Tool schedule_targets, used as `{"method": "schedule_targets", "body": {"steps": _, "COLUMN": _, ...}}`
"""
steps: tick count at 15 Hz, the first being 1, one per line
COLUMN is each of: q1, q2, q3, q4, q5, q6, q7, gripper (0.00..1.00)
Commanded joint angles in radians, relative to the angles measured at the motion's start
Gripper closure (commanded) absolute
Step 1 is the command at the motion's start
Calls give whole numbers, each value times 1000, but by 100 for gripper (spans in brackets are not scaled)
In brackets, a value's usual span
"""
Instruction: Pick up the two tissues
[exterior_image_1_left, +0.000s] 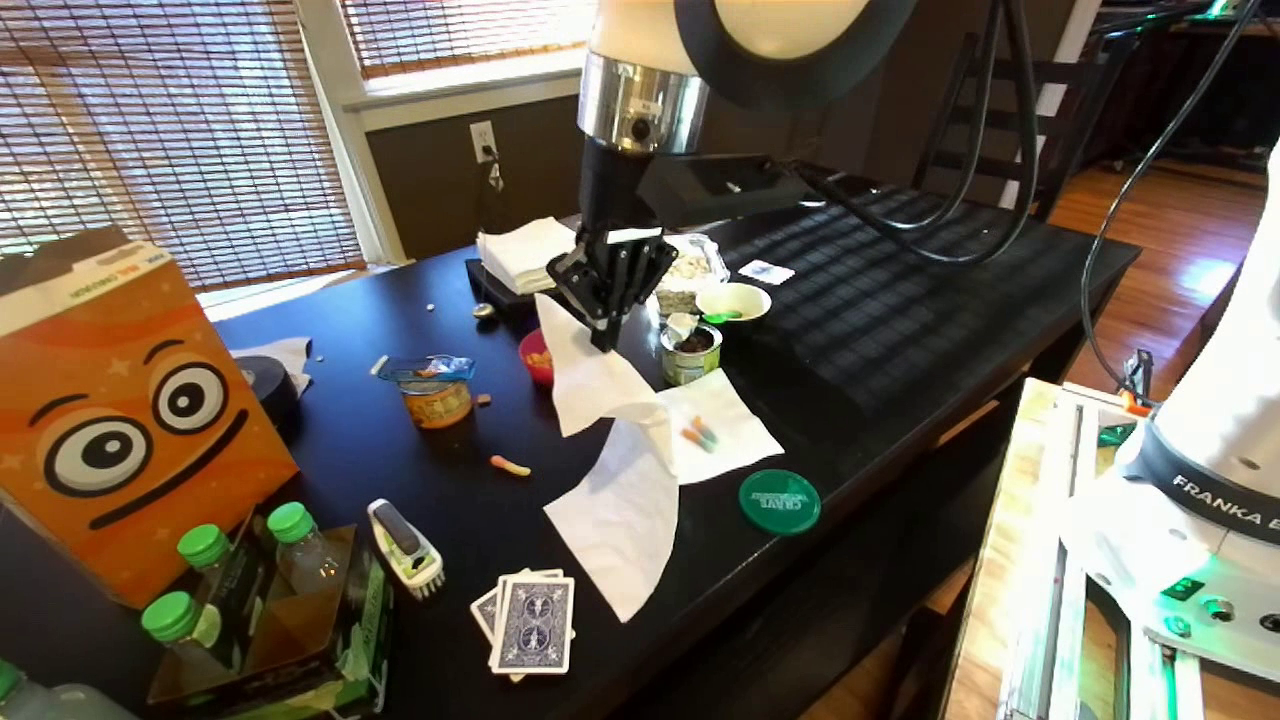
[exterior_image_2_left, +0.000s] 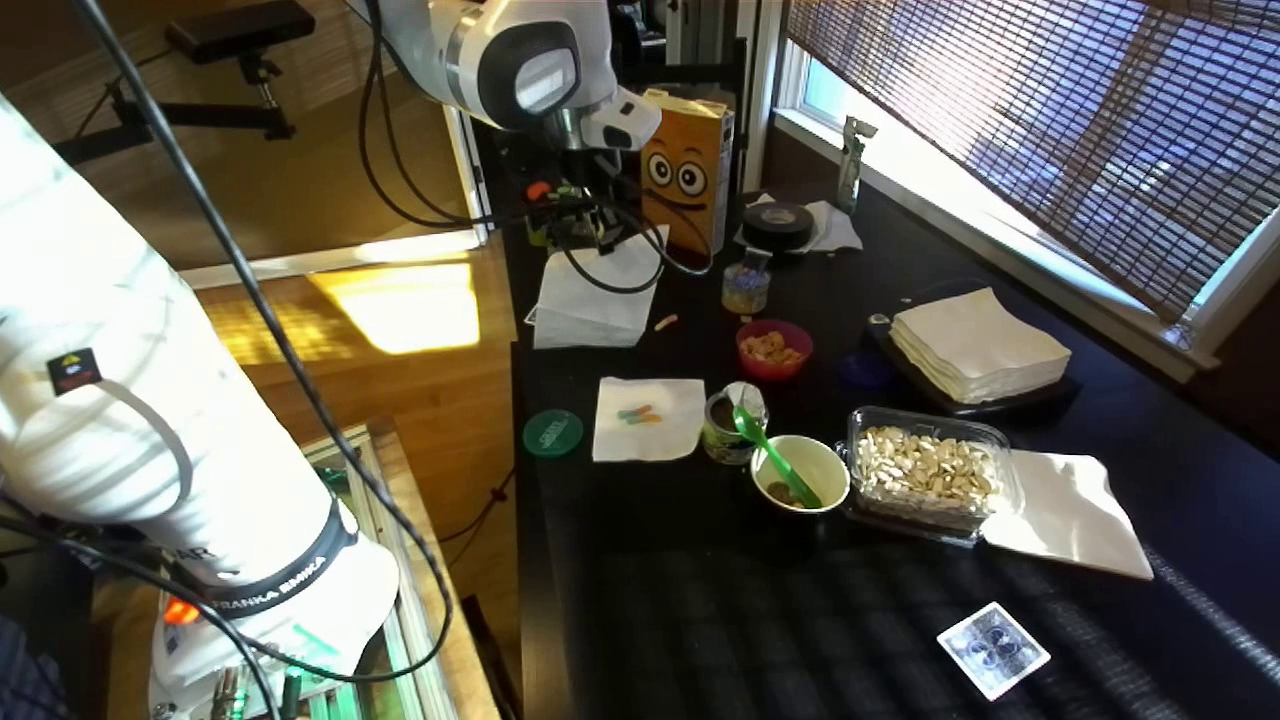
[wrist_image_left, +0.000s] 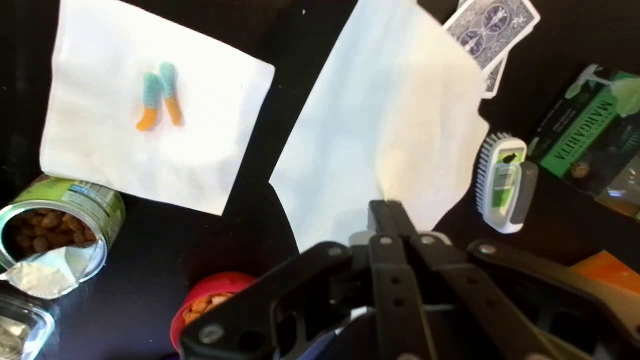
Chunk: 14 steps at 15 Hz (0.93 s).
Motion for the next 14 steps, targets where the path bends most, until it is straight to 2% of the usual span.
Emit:
{"method": "schedule_targets", "body": {"steps": 1, "q1": -14, "q2": 43, "q3": 5, "q4": 10, "q5": 30, "q6": -58, "q7": -44, "gripper": 100}}
{"method": "schedule_targets", "body": {"steps": 13, "q1": -3, "q2": 264, "q3": 8, "q4": 131, "q5": 2, "q6": -98, "q7": -120, "gripper": 100}}
{"method": "schedule_targets", "body": {"steps": 14, "q1": -2, "q2": 276, "q3": 8, "q4": 141, "q5": 2, "q6": -111, "q7": -127, "gripper": 98}}
